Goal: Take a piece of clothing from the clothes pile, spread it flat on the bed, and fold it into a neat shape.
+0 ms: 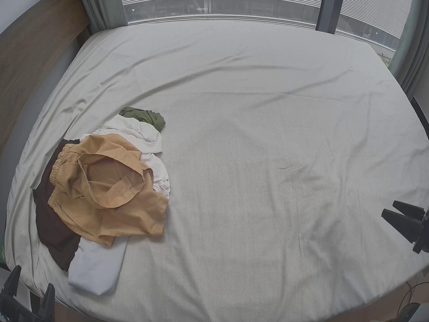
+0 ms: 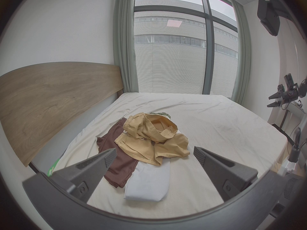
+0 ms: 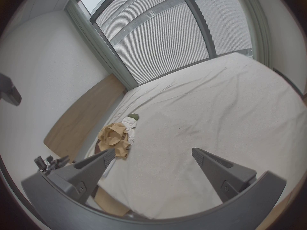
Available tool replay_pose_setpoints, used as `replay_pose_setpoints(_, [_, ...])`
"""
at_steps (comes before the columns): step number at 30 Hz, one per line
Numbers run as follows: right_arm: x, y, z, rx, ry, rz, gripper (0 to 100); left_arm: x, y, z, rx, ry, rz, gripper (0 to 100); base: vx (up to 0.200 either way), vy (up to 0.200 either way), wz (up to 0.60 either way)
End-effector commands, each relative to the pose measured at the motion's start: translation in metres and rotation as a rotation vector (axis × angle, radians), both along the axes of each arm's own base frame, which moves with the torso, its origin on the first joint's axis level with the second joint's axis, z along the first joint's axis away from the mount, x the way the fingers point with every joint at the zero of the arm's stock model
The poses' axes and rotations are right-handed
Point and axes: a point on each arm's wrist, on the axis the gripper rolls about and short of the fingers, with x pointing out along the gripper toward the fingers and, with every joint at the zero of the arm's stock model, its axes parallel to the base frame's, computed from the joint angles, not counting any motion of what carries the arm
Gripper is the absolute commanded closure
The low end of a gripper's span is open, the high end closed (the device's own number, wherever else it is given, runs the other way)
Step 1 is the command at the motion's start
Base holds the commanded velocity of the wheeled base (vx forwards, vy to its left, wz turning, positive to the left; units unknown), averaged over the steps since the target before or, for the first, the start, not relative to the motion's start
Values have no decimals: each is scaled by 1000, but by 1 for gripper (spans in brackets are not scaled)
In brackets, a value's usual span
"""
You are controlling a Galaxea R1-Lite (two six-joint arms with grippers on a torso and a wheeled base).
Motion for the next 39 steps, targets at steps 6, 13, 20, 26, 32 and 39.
replay_pose_setpoints(6, [60, 39, 3, 32, 142, 178, 0, 0, 0, -5, -2, 3, -1, 0, 0, 0, 0])
replay_pose_setpoints(13, [94, 56, -2, 27, 212, 234, 0, 0, 0, -5, -5, 1, 0, 0, 0, 0, 0])
replay_pose_setpoints(20, [119, 81, -15, 9, 255, 291, 0, 0, 0, -5, -5, 1, 0, 0, 0, 0, 0])
replay_pose_setpoints(26, [136, 105, -23, 4, 240, 340, 0, 0, 0, -5, -6, 1, 0, 0, 0, 0, 0])
replay_pose_setpoints(32, [155, 135, -29, 17, 280, 377, 0, 0, 0, -5, -8, 1, 2, 0, 0, 0, 0])
replay_pose_setpoints(39, [170, 161, -47, -1, 319, 414, 0, 0, 0, -5, -6, 1, 2, 0, 0, 0, 0])
